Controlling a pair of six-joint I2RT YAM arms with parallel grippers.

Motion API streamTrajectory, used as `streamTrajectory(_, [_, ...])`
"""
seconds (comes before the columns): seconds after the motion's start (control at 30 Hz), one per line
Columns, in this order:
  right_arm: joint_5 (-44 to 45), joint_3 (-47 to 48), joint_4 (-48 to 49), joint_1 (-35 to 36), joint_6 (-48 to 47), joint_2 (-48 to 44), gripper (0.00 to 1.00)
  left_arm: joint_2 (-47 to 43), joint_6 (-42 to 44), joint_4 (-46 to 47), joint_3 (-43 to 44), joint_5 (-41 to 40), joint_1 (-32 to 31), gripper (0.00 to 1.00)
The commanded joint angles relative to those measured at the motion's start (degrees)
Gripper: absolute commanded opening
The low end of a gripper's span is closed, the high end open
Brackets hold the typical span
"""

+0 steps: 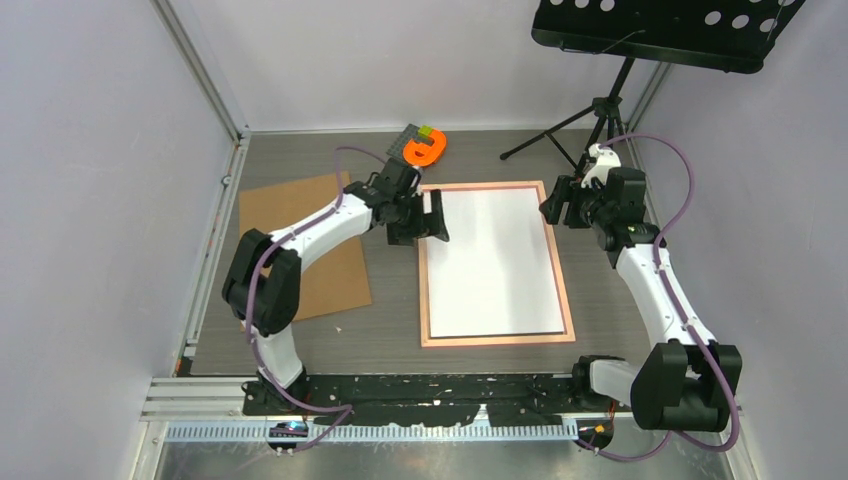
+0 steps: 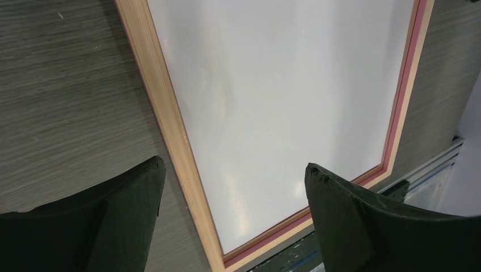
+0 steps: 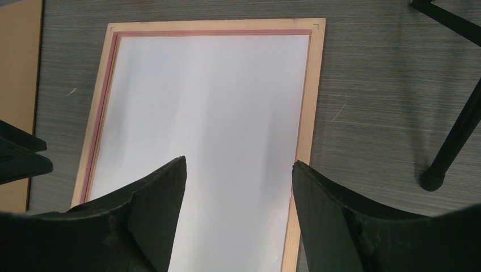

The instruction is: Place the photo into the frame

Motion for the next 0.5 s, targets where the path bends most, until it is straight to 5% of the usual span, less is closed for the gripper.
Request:
streamTrajectory(0.0, [-2.4, 1.4, 2.6, 0.7, -0.4, -2.5, 0.75, -6.9, 11.1, -4.0, -1.6, -3.2, 2.7, 0.92])
streamTrajectory(0.13, [-2.0, 3.5, 2.0, 5.2, -1.0, -0.1, 0.8, -11.2, 18.6, -7.6, -3.5, -3.9, 9.5, 0.99])
streamTrajectory(0.47, [3.0, 17.3, -1.8, 25.1, -4.4, 12.6, 0.92, -21.5, 37.6, -15.2, -9.1, -12.5, 27.5, 1.0])
